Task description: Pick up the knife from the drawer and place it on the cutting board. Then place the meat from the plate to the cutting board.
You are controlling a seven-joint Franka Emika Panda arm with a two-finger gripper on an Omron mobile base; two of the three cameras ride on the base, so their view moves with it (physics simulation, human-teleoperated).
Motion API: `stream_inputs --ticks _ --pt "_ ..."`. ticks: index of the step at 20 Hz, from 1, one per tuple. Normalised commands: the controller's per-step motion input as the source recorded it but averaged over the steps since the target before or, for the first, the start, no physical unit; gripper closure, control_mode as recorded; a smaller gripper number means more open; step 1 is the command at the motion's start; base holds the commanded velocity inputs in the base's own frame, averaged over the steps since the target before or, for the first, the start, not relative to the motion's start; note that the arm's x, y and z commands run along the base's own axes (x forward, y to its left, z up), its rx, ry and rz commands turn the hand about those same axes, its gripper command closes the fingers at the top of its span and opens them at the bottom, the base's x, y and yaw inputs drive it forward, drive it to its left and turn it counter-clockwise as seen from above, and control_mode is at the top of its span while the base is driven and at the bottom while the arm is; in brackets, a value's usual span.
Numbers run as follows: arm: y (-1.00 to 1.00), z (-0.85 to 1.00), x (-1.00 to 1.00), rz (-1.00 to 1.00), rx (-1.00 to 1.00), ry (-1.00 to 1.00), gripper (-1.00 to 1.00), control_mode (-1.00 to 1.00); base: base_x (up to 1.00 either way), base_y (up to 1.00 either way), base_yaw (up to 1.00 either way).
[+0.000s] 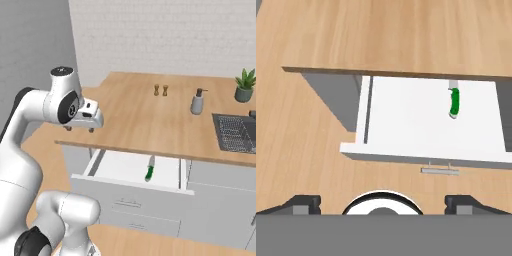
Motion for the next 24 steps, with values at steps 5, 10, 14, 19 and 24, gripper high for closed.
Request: stream_inputs --ticks 5,10,14,19,24 --pt "0.00 0.00 0.00 0.00 0.00 0.00 -1.00 1.00 0.00 -1.00 -0.01" --pt "0.00 0.00 0.00 0.00 0.00 0.00 -1.00 1.00 0.02 -1.00 -0.04" --pt "0.00 0.00 0.00 0.00 0.00 0.00 -1.00 1.00 0.26 -1.00 0.00" --pt "0.00 0.00 0.00 0.00 0.00 0.00 -1.00 1.00 0.60 -1.00 0.13" --pt "0.00 0.00 0.00 0.00 0.00 0.00 -1.00 1.00 0.90 -0.77 0.47"
